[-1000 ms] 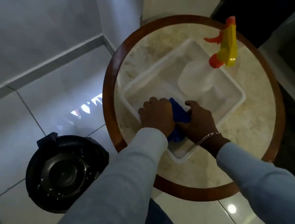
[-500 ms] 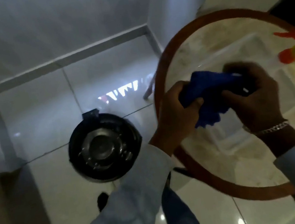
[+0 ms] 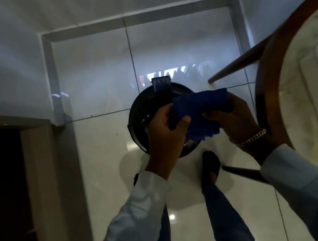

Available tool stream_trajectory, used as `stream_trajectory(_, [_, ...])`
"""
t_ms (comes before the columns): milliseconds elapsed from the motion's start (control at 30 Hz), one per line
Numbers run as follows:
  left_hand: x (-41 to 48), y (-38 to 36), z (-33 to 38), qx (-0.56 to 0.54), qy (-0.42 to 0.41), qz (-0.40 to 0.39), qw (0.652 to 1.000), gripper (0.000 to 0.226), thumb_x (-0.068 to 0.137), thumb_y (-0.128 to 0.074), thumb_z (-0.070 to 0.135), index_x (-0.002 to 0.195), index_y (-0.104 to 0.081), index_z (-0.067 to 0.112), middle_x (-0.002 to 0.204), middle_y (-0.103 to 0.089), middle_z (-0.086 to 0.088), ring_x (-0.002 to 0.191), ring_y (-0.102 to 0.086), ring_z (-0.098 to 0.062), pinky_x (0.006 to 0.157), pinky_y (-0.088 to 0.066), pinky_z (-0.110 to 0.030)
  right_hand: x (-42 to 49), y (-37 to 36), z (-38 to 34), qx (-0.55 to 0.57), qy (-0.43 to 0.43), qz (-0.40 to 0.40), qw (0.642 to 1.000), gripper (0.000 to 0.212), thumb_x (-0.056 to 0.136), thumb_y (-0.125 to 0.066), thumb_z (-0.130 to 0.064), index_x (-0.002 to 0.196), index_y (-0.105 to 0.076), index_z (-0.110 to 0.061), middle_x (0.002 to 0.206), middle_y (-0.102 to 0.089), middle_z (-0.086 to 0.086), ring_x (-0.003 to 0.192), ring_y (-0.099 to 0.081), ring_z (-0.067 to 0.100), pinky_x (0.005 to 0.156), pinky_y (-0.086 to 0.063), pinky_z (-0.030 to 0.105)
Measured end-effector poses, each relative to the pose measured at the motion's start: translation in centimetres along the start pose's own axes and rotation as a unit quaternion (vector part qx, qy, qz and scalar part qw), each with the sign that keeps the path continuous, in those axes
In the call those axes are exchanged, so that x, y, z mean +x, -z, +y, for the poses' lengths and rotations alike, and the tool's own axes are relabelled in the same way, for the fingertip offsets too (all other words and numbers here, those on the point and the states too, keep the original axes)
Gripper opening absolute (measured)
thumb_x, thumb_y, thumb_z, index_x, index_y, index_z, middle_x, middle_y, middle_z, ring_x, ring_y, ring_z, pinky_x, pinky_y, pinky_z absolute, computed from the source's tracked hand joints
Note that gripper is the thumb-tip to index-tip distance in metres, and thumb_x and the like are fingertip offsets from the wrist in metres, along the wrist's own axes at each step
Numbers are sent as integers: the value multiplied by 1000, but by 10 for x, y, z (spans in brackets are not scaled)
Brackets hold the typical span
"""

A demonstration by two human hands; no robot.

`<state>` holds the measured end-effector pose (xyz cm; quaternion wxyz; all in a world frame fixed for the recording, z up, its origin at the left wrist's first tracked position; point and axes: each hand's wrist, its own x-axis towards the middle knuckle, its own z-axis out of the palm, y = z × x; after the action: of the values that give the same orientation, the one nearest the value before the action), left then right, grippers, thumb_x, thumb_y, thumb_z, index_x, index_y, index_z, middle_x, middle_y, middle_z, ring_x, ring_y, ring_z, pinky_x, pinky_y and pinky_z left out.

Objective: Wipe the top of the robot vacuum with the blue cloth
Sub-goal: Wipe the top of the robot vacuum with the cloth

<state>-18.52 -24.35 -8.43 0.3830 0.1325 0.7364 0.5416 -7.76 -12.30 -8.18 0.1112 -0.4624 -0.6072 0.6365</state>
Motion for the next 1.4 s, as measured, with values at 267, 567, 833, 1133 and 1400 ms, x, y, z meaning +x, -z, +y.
stream_trajectory(267, [52, 64, -114, 490, -116, -100, 858, 130, 64, -71, 62, 146, 16, 12, 160, 16, -11, 145, 20, -27, 121, 2, -49, 20, -23, 80, -53, -89, 139, 985, 12, 79, -51, 4, 80, -54, -8, 69, -52, 5, 67, -50, 20, 70, -43, 37])
stream_trajectory(567, [82, 59, -150, 566, -146, -173, 792, 141, 53, -78, 62, 147, 14, 10, 160, 13, -11, 147, 16, -28, 121, -3, -51, 62, -27, 109, -162, -38, 96, 981, 31, 82, -57, -9, 111, -49, -1, 81, -54, 1, 72, -51, 18, 66, -43, 29])
stream_trajectory(833, [84, 65, -166, 562, -142, -166, 798, 139, 54, -78, 60, 147, 14, 13, 160, 14, -7, 147, 16, -24, 122, -4, -48, 98, -37, 116, -272, 36, 1, 962, 38, 79, -62, -17, 114, -45, -15, 86, -55, -7, 79, -57, 15, 62, -44, 19])
stream_trajectory(1133, [90, 64, -170, 589, -149, -167, 777, 142, 50, -77, 65, 147, 11, 11, 160, 14, -9, 147, 15, -25, 121, -6, -50, 81, -72, 169, -524, 139, 42, 839, 79, 82, -36, -64, 147, -11, -26, 159, -6, 8, 145, -7, 35, 112, -20, 58])
stream_trajectory(1400, [88, 62, -168, 581, -137, -167, 785, 142, 52, -79, 61, 147, 13, 12, 160, 16, -8, 146, 17, -25, 122, -7, -50, 18, -69, 219, -504, 164, 14, 848, 66, 92, -34, -48, 148, -7, -26, 158, -2, 8, 145, 2, 33, 112, -24, 60])
